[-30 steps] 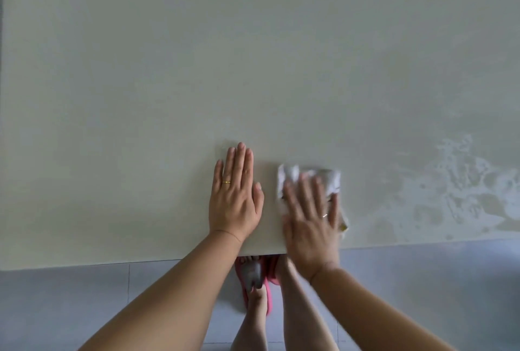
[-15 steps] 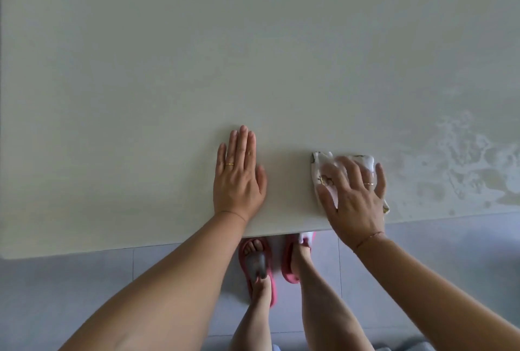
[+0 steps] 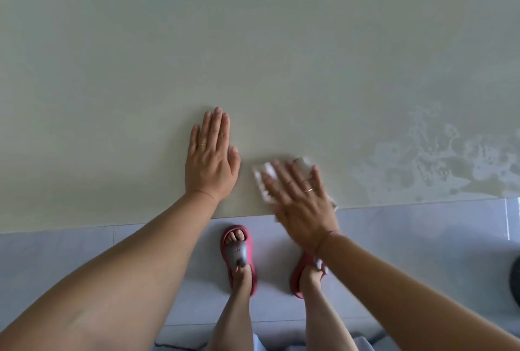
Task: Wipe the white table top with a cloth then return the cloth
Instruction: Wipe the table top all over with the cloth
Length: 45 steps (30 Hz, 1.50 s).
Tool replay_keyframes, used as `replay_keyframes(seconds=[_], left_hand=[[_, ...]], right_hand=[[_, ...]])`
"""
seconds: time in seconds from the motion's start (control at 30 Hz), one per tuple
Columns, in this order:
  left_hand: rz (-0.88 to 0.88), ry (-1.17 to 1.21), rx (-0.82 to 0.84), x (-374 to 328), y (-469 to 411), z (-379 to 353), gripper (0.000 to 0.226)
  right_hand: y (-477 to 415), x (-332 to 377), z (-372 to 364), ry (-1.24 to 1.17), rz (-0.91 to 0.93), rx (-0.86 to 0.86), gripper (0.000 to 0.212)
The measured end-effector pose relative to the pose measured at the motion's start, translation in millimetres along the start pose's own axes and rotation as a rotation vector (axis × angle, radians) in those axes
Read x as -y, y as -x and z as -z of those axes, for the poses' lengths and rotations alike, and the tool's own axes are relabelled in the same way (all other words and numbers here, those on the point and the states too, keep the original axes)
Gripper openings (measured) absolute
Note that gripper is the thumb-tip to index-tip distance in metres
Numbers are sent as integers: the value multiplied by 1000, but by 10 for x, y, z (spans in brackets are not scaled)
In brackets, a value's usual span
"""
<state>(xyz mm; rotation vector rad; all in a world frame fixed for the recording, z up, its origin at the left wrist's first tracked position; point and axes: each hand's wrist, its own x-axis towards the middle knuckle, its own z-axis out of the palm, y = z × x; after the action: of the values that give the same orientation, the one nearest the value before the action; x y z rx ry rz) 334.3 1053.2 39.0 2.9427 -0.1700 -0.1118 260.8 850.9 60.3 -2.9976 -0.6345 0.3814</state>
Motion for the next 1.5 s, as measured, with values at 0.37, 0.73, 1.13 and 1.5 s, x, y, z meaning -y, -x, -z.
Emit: replay_keyframes(seconds=[0.37, 0.73, 1.13, 1.5], left_hand=[[171, -19, -44, -390, -31, 109, 66], [148, 68, 21, -1443, -18, -271, 65], [152, 12, -33, -1442, -22, -308, 65], [168, -45, 14, -1449, -45, -299, 65]], right_hand=[[239, -302, -19, -167, -348, -26, 60], [433, -1252, 3, -184, -612, -56, 58], [168, -2114, 137, -119, -403, -63, 60], [-145, -2221, 162, 6, -25, -77, 56]])
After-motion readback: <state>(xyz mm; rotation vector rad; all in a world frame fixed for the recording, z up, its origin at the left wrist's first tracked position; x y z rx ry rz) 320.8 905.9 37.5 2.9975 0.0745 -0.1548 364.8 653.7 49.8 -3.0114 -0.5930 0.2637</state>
